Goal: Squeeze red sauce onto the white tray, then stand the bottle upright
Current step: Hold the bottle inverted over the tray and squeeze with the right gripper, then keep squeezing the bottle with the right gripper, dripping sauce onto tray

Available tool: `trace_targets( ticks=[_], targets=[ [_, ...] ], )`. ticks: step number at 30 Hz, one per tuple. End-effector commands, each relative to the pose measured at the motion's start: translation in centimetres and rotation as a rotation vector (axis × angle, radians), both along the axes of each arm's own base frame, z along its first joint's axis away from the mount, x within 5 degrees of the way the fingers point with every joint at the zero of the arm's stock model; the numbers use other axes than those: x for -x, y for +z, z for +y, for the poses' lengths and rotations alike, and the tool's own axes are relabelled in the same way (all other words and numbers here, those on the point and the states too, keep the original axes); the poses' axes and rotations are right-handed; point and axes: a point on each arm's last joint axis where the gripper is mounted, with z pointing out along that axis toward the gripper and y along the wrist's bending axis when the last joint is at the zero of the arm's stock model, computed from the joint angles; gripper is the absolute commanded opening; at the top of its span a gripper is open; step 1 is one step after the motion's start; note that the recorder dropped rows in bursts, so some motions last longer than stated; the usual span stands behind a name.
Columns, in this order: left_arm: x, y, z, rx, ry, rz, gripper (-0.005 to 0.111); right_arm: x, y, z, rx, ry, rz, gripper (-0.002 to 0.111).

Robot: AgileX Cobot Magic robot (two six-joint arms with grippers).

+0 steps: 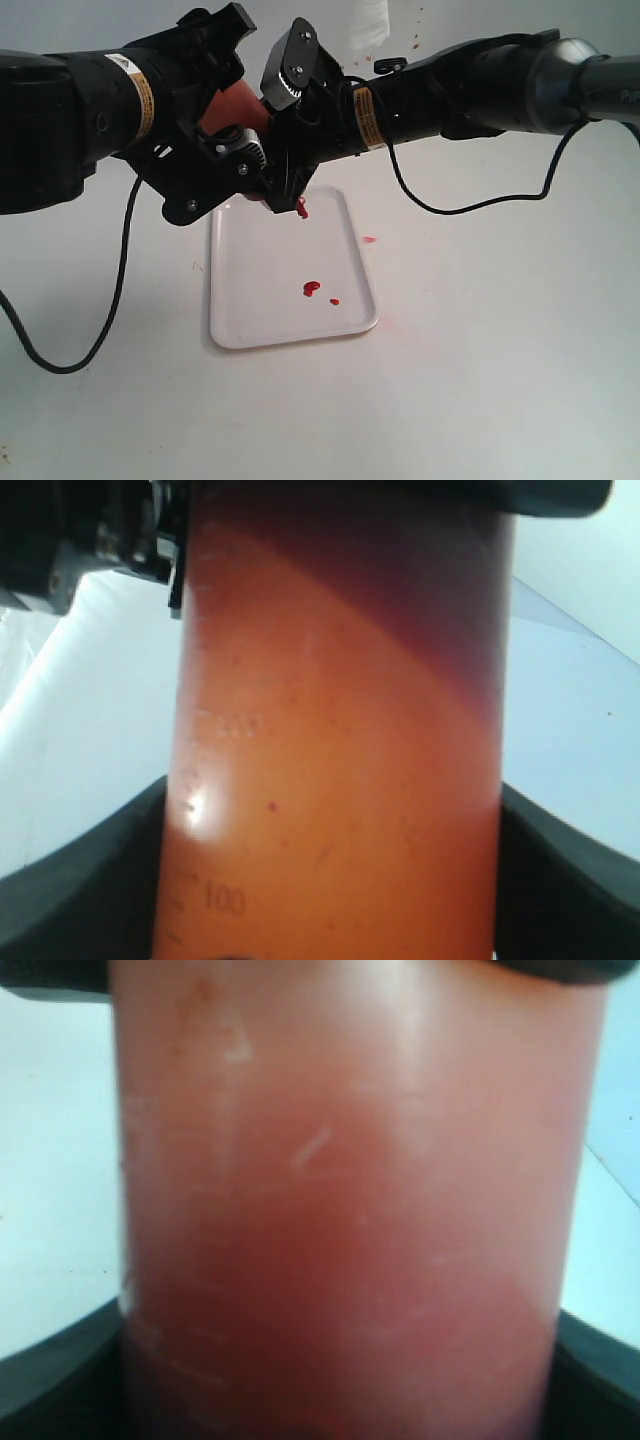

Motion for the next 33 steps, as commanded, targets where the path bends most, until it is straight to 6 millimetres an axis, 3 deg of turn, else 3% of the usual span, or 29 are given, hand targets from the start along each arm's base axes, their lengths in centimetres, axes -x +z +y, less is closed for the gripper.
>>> trace_targets(
  ticks=[1, 4, 6, 10, 12, 17, 25, 29, 31, 33],
  targets=[
    [0.1, 0.7, -0.2, 0.021, -0.016, -0.024, 0.000, 0.3, 0.7, 0.2, -0.012, 0.011, -0.002, 0.002],
    [0.1, 0.7, -0.2, 0.021, -0.016, -0.024, 0.000, 0.1, 0.7, 0.1, -0.011, -0.018, 0.022, 0.019],
    [0.1, 0.7, -0.2, 0.021, -0.016, -0.024, 0.000, 0.0, 0.7, 0.1, -0.008, -0.031, 0.020, 0.037],
    [0.1, 0.7, -0.2, 0.021, -0.016, -0.024, 0.000, -0.1, 0.6, 0.1, -0.003, -0.044, 0.016, 0.088],
    [0.1, 0.7, -0.2, 0.021, -0.016, -0.024, 0.000, -0.1, 0.6, 0.1, -0.004, -0.043, 0.018, 0.103],
    [0.1, 0.7, -0.2, 0.021, -0.016, -0.024, 0.000, 0.0, 0.7, 0.1, -0.007, -0.039, 0.017, 0.102],
    [0.1, 0.7, -0.1, 0.020, -0.012, -0.024, 0.000, 0.6, 2.9, -0.6, -0.006, -0.028, 0.004, 0.097],
    [0.0, 0.7, 0.1, 0.016, 0.005, -0.026, 0.000, 0.9, 3.4, -1.2, -0.035, -0.017, 0.084, 0.096],
    [0.0, 0.7, 0.2, 0.010, 0.020, -0.028, 0.000, 0.7, 3.4, -1.3, -0.038, -0.038, 0.105, 0.089],
    [0.0, 0.7, 0.3, 0.005, 0.032, -0.029, 0.000, 0.8, 3.4, -1.3, -0.041, -0.034, 0.116, 0.072]
  ],
)
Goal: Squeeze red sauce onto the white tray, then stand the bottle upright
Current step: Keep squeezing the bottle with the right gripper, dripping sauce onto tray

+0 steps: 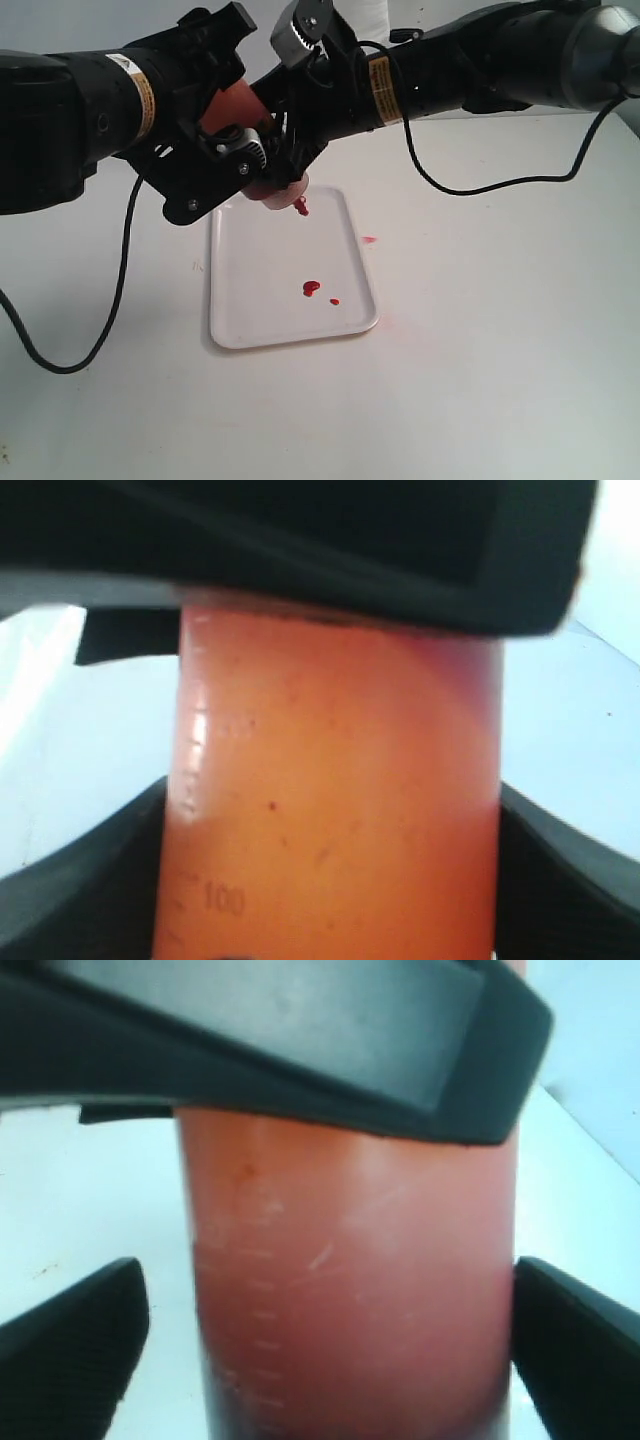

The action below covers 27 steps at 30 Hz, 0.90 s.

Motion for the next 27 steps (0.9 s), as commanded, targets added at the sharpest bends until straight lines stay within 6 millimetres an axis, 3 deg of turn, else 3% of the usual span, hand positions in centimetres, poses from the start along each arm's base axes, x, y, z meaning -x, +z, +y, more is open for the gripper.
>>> trace_targets(
  ticks=[1, 3, 5, 6, 8, 9, 21, 25, 27],
  targets=[
    [-0.04, 0.69, 0.25, 0.004, 0.024, -0.029, 0.000, -0.01, 0.35, -0.37, -0.009, -0.006, 0.017, 0.063],
    [-0.04, 0.69, 0.25, 0.001, 0.023, -0.029, 0.000, -0.04, 0.25, -0.35, -0.008, -0.006, 0.019, 0.050],
    [-0.04, 0.70, 0.25, 0.000, 0.022, -0.031, 0.000, -0.06, 0.25, -0.36, -0.008, -0.008, 0.020, 0.046],
    [-0.04, 0.70, 0.25, 0.000, 0.022, -0.031, 0.000, -0.06, 0.25, -0.36, -0.008, -0.008, 0.020, 0.040],
    [-0.04, 0.70, 0.25, 0.000, 0.022, -0.031, 0.000, -0.18, 0.23, -0.39, -0.001, -0.012, -0.006, 0.004],
    [-0.04, 0.70, 0.25, 0.000, 0.022, -0.031, 0.000, -0.22, 0.22, -0.40, 0.002, -0.015, -0.012, 0.000],
    [-0.04, 0.70, 0.25, 0.001, 0.022, -0.031, 0.000, -0.54, 0.16, -0.49, 0.012, -0.046, -0.029, 0.000],
    [-0.04, 0.71, 0.25, -0.002, 0.021, -0.032, 0.000, -0.54, 0.16, -0.49, 0.012, -0.048, -0.025, 0.019],
    [-0.05, 0.72, 0.24, -0.003, 0.020, -0.033, 0.000, -0.54, 0.16, -0.49, 0.012, -0.048, -0.025, 0.039]
  ],
)
